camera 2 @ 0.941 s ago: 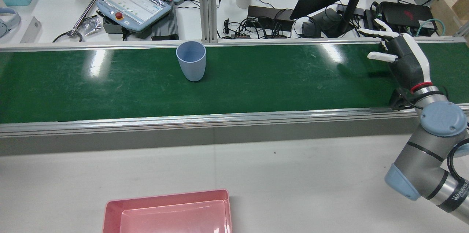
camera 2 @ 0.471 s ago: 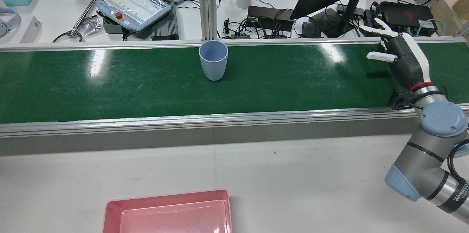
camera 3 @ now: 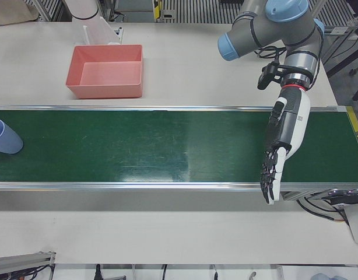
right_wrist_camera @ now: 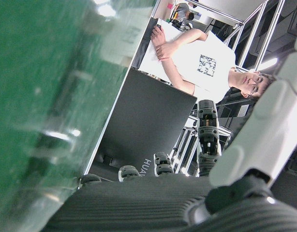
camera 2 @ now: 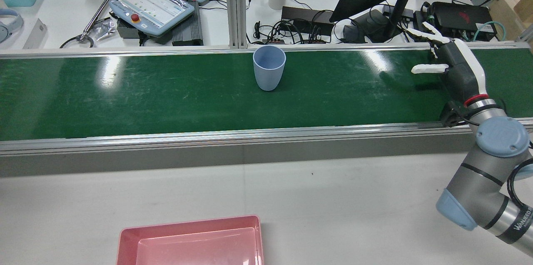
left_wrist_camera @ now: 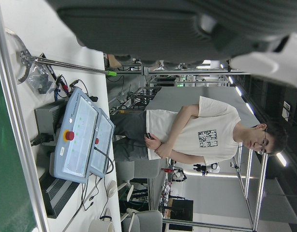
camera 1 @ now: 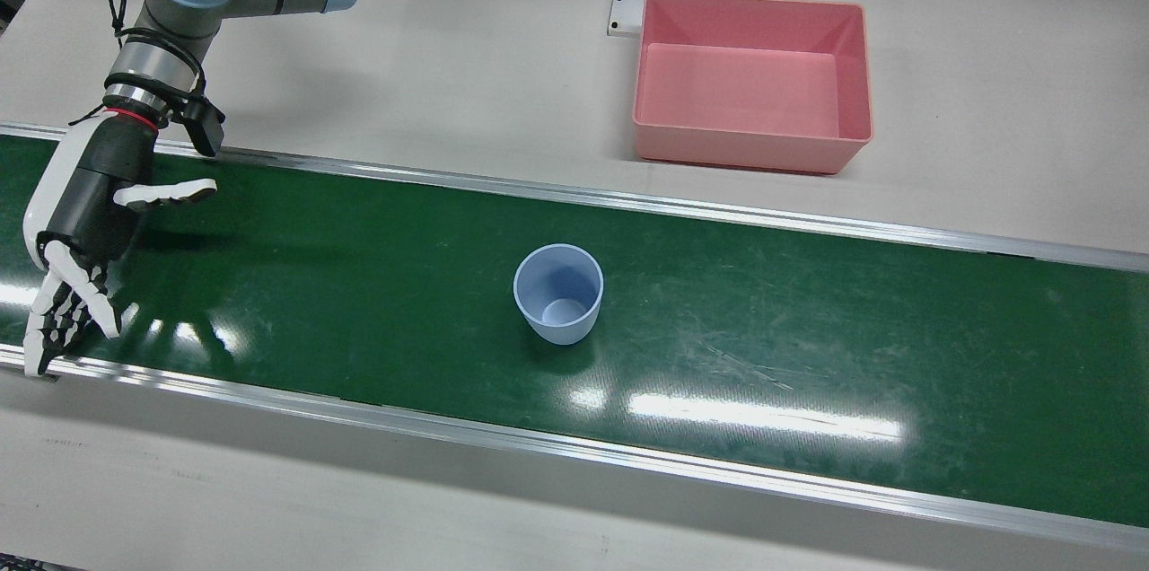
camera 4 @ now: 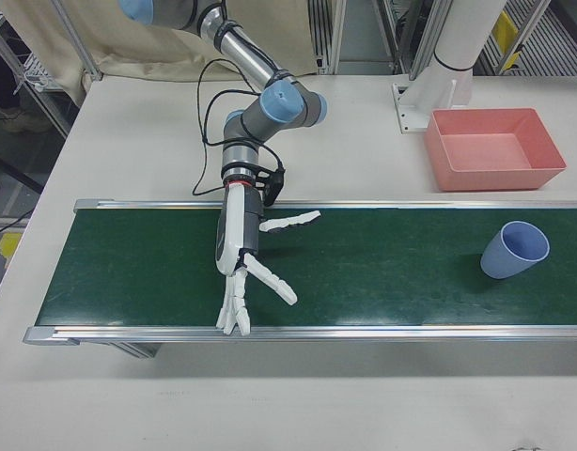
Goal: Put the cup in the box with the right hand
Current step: 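Hold the right hand open as the blue cup rides toward it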
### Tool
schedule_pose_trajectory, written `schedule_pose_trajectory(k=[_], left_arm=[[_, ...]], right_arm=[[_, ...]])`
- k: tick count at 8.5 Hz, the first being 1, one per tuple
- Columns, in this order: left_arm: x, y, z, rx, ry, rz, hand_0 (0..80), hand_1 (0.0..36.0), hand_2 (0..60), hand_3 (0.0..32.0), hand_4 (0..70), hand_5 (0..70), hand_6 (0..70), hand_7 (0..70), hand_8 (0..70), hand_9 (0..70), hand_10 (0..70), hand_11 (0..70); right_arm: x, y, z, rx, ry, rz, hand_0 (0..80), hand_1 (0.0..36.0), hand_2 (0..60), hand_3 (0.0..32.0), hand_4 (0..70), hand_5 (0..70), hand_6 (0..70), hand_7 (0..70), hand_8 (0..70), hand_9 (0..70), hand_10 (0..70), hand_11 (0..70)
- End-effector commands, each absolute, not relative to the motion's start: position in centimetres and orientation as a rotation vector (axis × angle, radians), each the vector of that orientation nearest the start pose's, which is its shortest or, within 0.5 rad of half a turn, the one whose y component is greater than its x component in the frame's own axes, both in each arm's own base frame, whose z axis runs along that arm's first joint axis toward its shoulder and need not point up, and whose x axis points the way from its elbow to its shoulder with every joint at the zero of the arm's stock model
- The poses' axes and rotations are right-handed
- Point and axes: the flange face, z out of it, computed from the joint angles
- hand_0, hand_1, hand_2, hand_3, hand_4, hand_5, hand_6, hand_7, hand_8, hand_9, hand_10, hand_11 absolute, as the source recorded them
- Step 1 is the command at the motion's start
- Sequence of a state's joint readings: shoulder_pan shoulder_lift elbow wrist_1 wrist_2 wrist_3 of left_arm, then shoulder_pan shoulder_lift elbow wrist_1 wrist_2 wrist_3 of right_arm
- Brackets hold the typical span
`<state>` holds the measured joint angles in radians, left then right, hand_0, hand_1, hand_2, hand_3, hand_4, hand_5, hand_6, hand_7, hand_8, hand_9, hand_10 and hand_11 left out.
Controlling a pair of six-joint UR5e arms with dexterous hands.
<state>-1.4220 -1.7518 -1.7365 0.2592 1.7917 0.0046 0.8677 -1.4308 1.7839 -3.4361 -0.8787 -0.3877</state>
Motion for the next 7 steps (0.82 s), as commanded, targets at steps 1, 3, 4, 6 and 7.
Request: schedule_pose_trajectory(k=[1,3,4,6,7], left_arm=[[-2.9,-56.1,53.8,-0.369,2.105,-1.924,0.0,0.0,0.0,0.0,0.0,0.0,0.0,0.0,0.0,0.0,0.0,0.0],[-2.9,-56.1,53.8,-0.369,2.105,-1.924,0.0,0.0,0.0,0.0,0.0,0.0,0.0,0.0,0.0,0.0,0.0,0.0],[-2.9,-56.1,53.7,-0.369,2.107,-1.923,0.0,0.0,0.0,0.0,0.0,0.0,0.0,0.0,0.0,0.0,0.0,0.0],[-2.9,-56.1,53.8,-0.369,2.105,-1.924,0.0,0.0,0.0,0.0,0.0,0.0,0.0,0.0,0.0,0.0,0.0,0.0],[-2.9,-56.1,53.7,-0.368,2.108,-1.921,0.0,0.0,0.0,0.0,0.0,0.0,0.0,0.0,0.0,0.0,0.0,0.0]], right_arm=[[-18.8,-51.3,53.8,-0.402,2.454,-2.319,46.0,0.2,0.0,20.2,24.5,1.5,0.2,13.6,1.1,2.0,0.0,0.0],[-18.7,-51.1,53.4,-0.394,2.460,-2.308,46.4,1.0,0.0,21.0,25.4,1.5,0.1,13.9,0.8,2.1,0.0,0.0],[-18.7,-51.1,53.3,-0.393,2.461,-2.306,46.5,0.8,0.0,21.2,25.5,1.5,0.1,14.0,0.7,2.1,0.0,0.0],[-19.3,-50.8,52.8,-0.374,2.479,-2.298,46.6,0.8,0.0,21.2,27.1,1.4,0.1,14.3,0.6,2.3,0.0,0.0],[-19.7,-50.5,52.4,-0.362,2.489,-2.296,46.6,0.9,0.0,21.0,27.9,1.3,0.1,14.6,0.5,2.4,0.0,0.0]])
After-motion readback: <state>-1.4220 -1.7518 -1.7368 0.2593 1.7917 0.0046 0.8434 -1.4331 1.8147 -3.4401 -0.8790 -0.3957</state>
